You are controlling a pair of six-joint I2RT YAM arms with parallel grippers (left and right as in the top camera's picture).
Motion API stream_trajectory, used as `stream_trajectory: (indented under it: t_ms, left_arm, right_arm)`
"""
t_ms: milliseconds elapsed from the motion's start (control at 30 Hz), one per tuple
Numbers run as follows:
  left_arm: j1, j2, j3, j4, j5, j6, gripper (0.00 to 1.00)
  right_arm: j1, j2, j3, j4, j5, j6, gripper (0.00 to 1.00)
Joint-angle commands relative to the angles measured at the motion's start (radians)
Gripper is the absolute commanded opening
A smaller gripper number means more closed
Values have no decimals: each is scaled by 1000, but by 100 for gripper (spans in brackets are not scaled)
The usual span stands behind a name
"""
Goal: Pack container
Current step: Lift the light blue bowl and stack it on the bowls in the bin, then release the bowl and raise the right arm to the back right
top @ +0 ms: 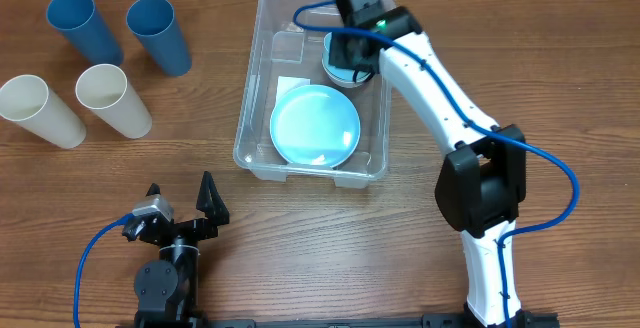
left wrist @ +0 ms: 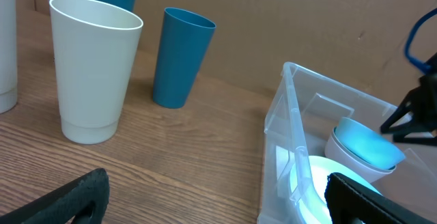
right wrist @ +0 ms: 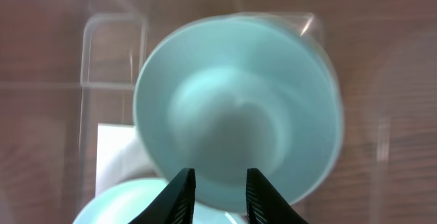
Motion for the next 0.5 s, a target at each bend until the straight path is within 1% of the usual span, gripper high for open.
stream_trajectory:
  t_ms: [0,133,200,300,467]
  left_arm:
    - [7,-8,-3,2,8,-6,100]
    - [7,-8,-3,2,8,-6,100]
    - [7,-8,-3,2,8,-6,100]
    - [7,-8,-3,2,8,-6,100]
    - [7,-8,-3,2,9,-6,100]
  right_arm:
    - [35,-9,-70,18,-6,9,27]
    - [38,-9,-85,34,-5,19,25]
    - [37,-11,-63,40,-5,19,24]
    - [37,-19,26,6,-5,-8,24]
    - [28,-55,232,-140,-5,-18,24]
